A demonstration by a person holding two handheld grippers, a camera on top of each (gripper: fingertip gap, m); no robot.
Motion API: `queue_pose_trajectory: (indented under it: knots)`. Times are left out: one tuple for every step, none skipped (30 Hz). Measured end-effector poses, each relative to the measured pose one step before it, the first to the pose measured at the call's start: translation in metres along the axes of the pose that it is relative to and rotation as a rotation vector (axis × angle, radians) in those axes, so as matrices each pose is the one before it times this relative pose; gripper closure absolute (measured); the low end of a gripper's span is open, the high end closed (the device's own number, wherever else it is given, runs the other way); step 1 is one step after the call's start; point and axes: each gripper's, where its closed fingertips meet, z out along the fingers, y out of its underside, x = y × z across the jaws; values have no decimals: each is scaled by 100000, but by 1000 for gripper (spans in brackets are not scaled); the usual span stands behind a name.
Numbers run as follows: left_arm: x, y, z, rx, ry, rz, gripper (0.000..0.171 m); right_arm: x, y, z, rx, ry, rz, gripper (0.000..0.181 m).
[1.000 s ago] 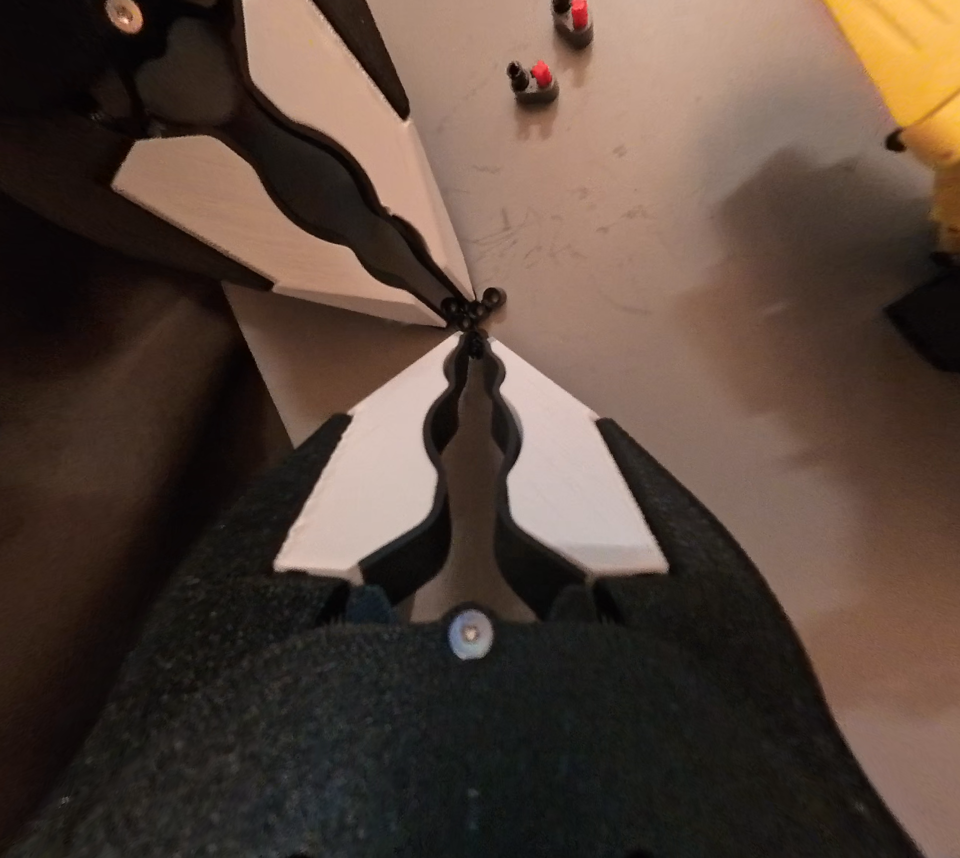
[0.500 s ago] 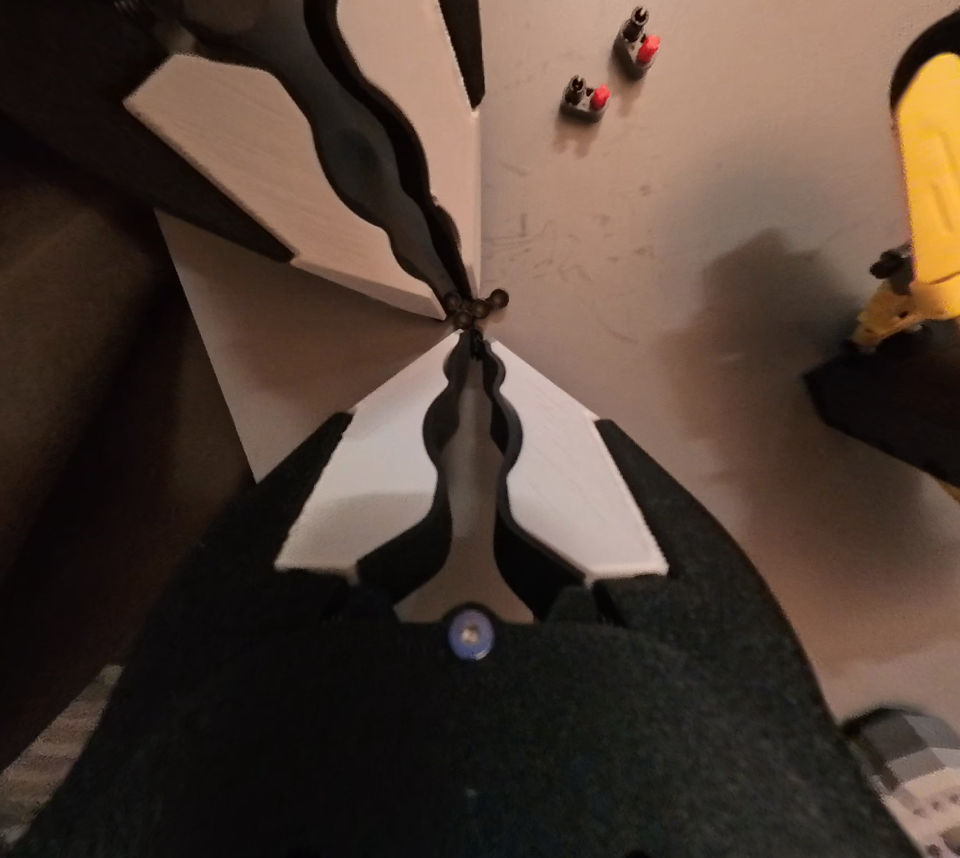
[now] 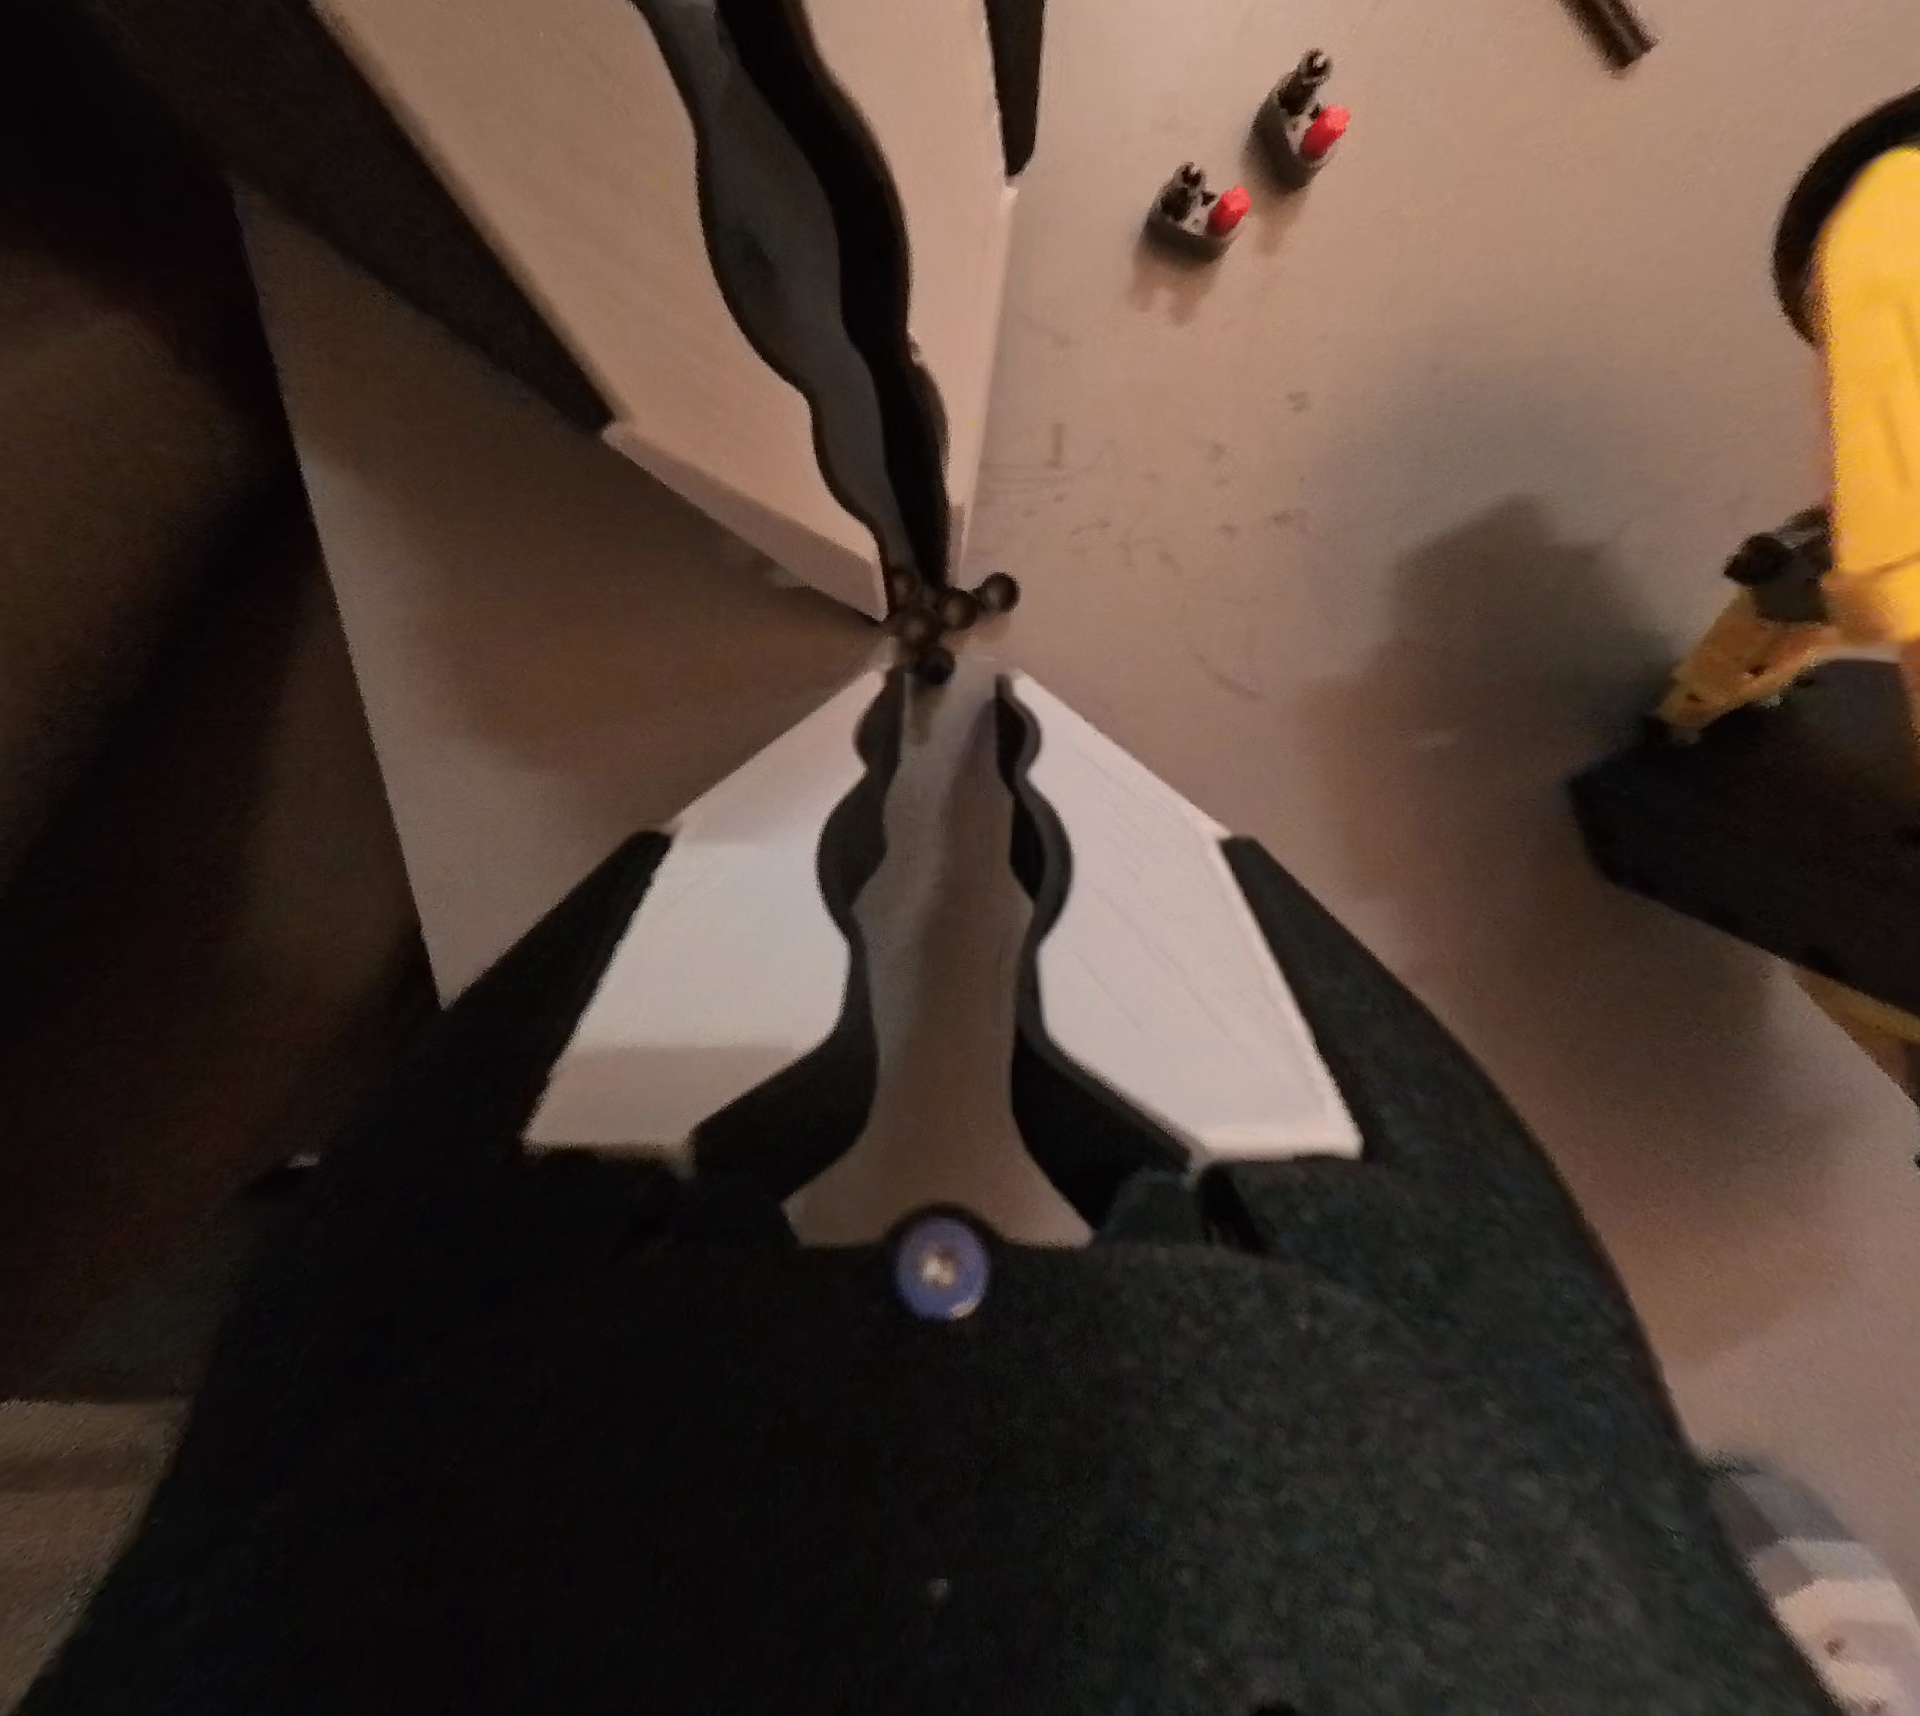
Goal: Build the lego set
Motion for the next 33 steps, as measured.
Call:
queue_pose_trajectory:
  knots:
    - [0, 0, 5, -8, -38, 46, 169, 140, -47, -249, 2018, 1400, -108, 161]
    - [3, 0, 0, -1, 16, -17, 169, 7, -276, -347, 3075, 464, 556, 162]
    - [5, 2, 4, -20, -13, 25, 169, -104, -390, -386, 3263, -282, 1012, 163]
    - [1, 1, 5, -12, -32, 39, 169, -94, -394, -329, 2822, -176, 933, 165]
    - [1, 1, -1, -10, 7, -4, 169, -136, -212, -164, 1277, -311, 517, 167]
    - [1, -6, 4, -13, 27, -19, 169, -98, 60, 26, -634, -72, 54, 167]
    - [0, 8, 6, -11, 21, -13, 169, -35, 224, 177, -1649, 499, -605, 167]
    - [8, 1, 0, -4, 39, -38, 169, -29, 237, 255, -1546, 632, -1204, 167]
    - [5, 1, 0, -5, 24, -25, 169, -67, 179, 292, -1181, 308, -1162, 168]
    - [-3, 1, -1, -7, -11, 16, 169, -99, 64, 261, -474, -103, -746, 168]
    - [7, 3, -2, -23, 53, 2, 169, -19, -51, 165, 263, 260, -507, 172]
    - [-5, 6, 1, 12, 21, -62, 169, 142, -43, 39, 162, 1049, -840, 177]
    - [10, 3, -1, -21, 63, -23, 169, -14, 8, -6, -206, -287, -705, 177]
    - [5, 3, 4, -26, 0, 42, 169, -49, 22, 2, -478, -740, 533, 177]
    - [5, 7, 0, -2, -37, 39, 169, -22, 13, 17, -543, -770, 1033, 177]
    - [-1, -6, -1, -1, 51, -58, 169, -2, 25, 51, -664, -443, 739, 177]
    - [-6, -1, -4, 26, 102, -171, 169, 11, 39, 87, -583, 15, 117, 178]
    - [-2, 2, 0, 5, 207, -260, 169, 3, 35, 81, -166, 87, -347, 177]
    - [-4, -2, -4, 35, 224, -311, 170, 11, -18, 24, 478, -153, -4, 178]
    - [3, 10, -1, -12, 183, -197, 170, -4, 2, 9, 831, -794, 1089, 178]
    - [6, -6, 5, -7, 51, -53, 170, -6, -6, 11, 1211, -1196, 2032, 178]
    - [-5, -1, 0, 6, -20, 29, 170, -5, 2, 0, 1294, -1024, 1903, 178]
    - [6, 6, 7, 1, -70, 73, 170, 4, -2, 11, 910, -374, 870, 177]
    - [-1, -2, 0, 4, -124, 111, 169, 9, -13, 10, 668, 386, -33, 177]
    - [-9, -11, -5, 21, -196, 146, 169, 19, -5, 30, 752, 997, -405, 177]
    - [-3, 5, 12, -8, -267, 267, 169, 25, 27, 57, 959, 1316, -433, 177]
    - [-6, -1, -4, 19, -502, 547, 169, 33, -11, 3, 1193, 1238, -563, 177]
    - [30, -9, -5, 92, -616, 910, 168, 7, 8, -32, 842, 860, -201, 176]
    - [90, -14, -18, 162, -321, 1181, 163, 26, -11, -67, 824, 632, 497, 166]
    - [15, -35, -44, 376, -875, 854, 160, 85, -74, -163, 1294, 924, 689, 161]
    - [-204, -134, -120, 1008, -2138, 643, 155, 77, -133, -232, 1964, 750, 653, 160]
    - [-3, -89, -125, 847, -742, 1012, 154, 59, -209, -259, 2475, 427, 1235, 160]
    - [70, -50, -145, 499, -327, 710, 154, 28, -160, -244, 2111, -37, 1919, 161]
